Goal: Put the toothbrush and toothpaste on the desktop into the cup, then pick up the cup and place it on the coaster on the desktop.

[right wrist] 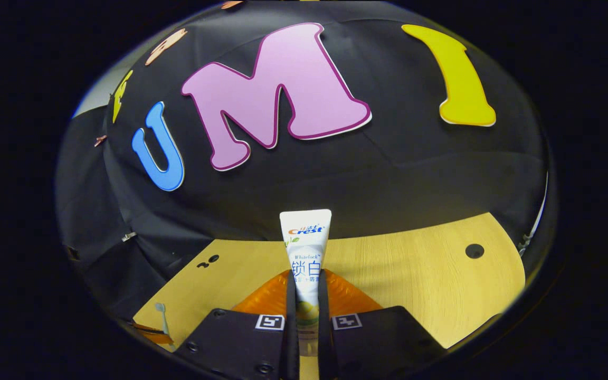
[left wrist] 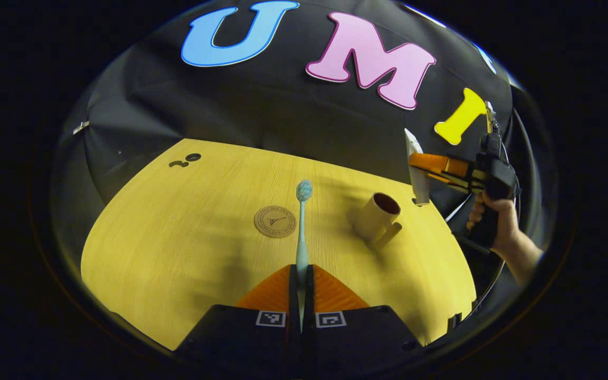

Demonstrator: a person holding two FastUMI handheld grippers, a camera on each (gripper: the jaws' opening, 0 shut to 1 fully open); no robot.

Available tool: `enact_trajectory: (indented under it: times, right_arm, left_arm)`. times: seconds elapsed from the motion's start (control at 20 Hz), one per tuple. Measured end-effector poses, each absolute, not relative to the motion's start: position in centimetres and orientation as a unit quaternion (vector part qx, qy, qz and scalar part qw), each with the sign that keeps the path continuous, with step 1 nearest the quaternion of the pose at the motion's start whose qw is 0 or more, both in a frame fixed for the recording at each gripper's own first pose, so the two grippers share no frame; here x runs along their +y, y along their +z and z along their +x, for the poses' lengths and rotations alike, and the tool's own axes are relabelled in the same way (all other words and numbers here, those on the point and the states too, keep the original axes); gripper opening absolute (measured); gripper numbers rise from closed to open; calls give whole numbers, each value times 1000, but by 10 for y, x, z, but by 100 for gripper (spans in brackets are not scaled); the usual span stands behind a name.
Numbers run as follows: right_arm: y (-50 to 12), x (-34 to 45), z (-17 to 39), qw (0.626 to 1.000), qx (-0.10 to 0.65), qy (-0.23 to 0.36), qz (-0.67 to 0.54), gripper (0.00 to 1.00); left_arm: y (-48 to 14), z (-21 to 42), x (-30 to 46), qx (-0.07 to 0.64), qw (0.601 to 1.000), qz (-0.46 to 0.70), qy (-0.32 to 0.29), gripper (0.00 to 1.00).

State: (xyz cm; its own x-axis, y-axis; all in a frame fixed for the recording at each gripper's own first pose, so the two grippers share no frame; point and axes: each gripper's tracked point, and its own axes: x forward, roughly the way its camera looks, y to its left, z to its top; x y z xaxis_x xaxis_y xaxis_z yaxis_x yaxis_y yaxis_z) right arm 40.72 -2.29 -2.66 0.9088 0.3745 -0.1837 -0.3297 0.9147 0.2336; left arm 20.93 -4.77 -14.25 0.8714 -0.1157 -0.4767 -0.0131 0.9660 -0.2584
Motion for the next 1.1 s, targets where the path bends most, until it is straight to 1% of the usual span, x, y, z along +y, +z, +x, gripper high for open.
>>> enact_trajectory:
  times: [0.3, 0.45, 0.7, 1.0, 1.05, 1.1]
  right_arm:
    - [-47, -12, 433, 973, 78, 204, 76, 18]
    - [-63, -4, 435, 970, 80, 216, 74, 18]
    - [-87, -5, 439, 970, 79, 225, 55, 18]
    - [-105, -16, 447, 970, 83, 221, 60, 18]
    - [-109, -17, 447, 970, 84, 220, 61, 12]
    - [-111, -17, 447, 969, 84, 223, 62, 18]
  left_arm:
    - [-138, 225, -66, 245, 963, -112, -29, 6]
    - [-136, 230, -76, 251, 961, -111, -29, 6]
    - [-116, 245, -91, 238, 963, -123, -34, 6]
    - [-113, 255, -109, 236, 962, -129, -42, 7]
    - [-113, 256, -111, 237, 962, -128, -43, 7]
    - [-113, 256, -113, 238, 962, -128, -44, 6]
